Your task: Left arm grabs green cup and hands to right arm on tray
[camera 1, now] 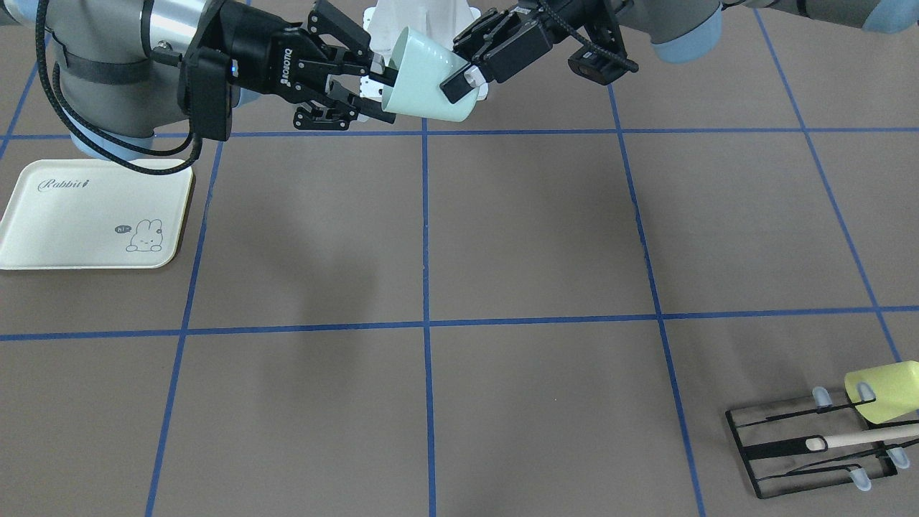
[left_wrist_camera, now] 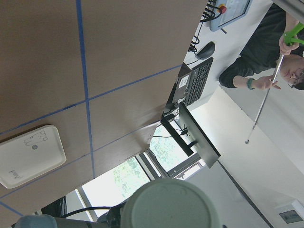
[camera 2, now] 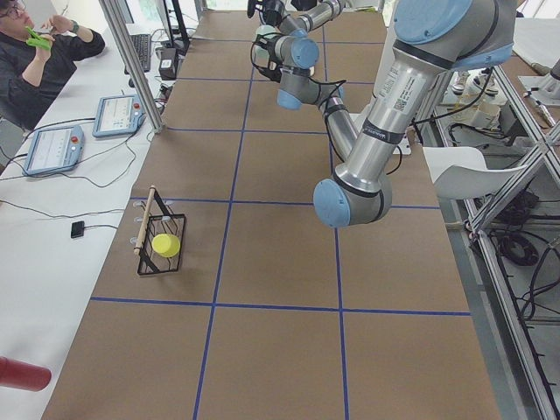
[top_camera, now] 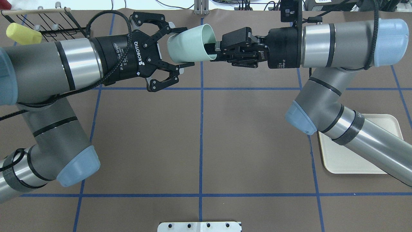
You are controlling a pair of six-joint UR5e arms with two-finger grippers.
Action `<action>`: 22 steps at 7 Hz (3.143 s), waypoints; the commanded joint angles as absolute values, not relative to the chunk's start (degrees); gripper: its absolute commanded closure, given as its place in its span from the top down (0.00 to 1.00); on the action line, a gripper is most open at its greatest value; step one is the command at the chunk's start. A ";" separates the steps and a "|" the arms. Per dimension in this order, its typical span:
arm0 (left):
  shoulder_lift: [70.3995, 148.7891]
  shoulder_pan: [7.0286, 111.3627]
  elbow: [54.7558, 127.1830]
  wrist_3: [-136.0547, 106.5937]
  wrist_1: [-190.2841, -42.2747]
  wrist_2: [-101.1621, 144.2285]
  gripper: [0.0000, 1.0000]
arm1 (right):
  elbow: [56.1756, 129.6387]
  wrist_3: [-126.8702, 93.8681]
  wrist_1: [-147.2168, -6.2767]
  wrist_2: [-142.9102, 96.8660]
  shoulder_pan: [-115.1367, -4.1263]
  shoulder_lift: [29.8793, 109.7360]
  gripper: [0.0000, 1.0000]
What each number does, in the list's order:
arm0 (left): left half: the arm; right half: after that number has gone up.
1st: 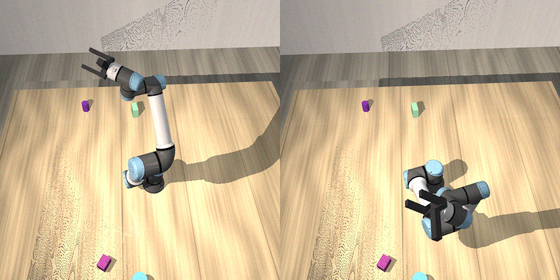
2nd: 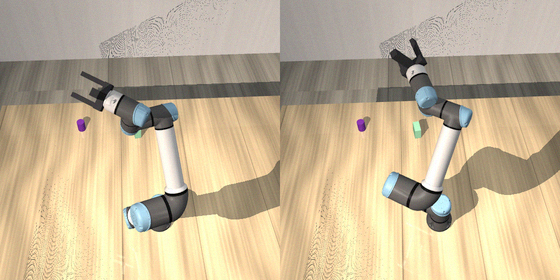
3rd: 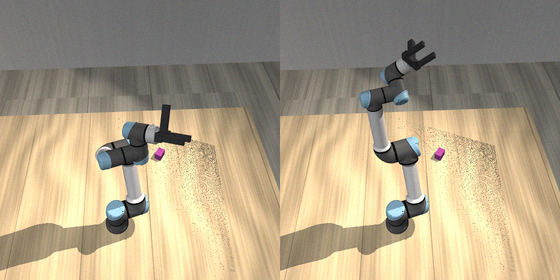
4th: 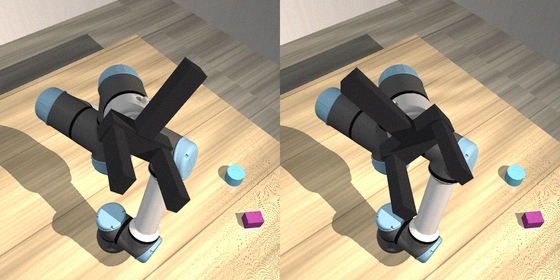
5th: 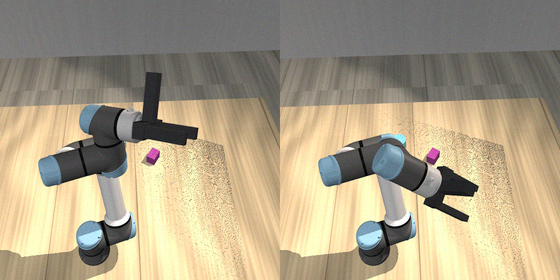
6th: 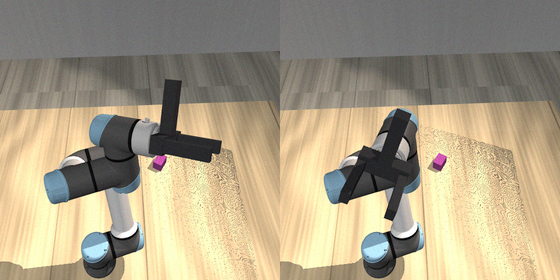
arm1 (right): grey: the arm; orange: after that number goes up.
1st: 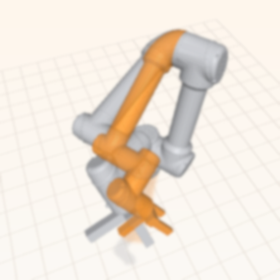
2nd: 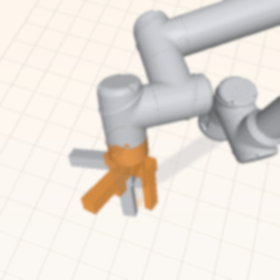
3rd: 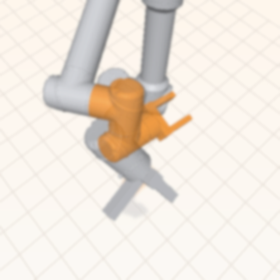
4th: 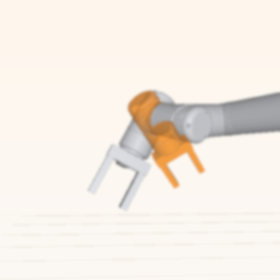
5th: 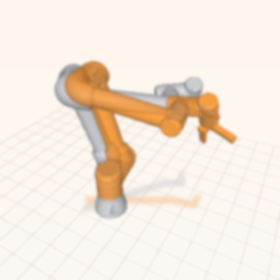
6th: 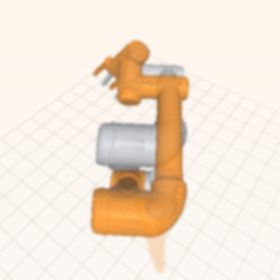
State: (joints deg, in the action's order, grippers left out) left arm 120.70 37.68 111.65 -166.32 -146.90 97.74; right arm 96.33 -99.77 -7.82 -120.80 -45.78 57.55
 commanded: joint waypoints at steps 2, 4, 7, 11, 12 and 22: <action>120.76 37.62 111.53 -166.29 -146.87 97.65 0.50 | 96.33 -99.67 -7.82 -120.85 -45.79 57.66 0.28; 120.67 37.36 111.53 -166.29 -146.87 97.65 0.51 | 96.33 -99.67 -7.82 -120.76 -45.79 57.66 0.08; 120.50 37.27 111.53 -164.89 -146.95 97.65 1.00 | 96.33 -99.67 -7.82 -120.76 -45.79 57.83 0.00; 119.80 37.35 111.71 -163.05 -146.87 97.73 1.00 | 96.42 -98.71 -7.91 -120.67 -46.23 58.62 0.00; 119.71 37.53 111.62 -160.77 -146.78 97.91 1.00 | 96.33 -96.26 -8.52 -117.54 -46.75 59.41 0.00; 119.18 43.22 114.95 -100.44 -123.46 98.09 1.00 | 97.47 -48.74 -49.11 -113.82 -63.53 71.52 0.00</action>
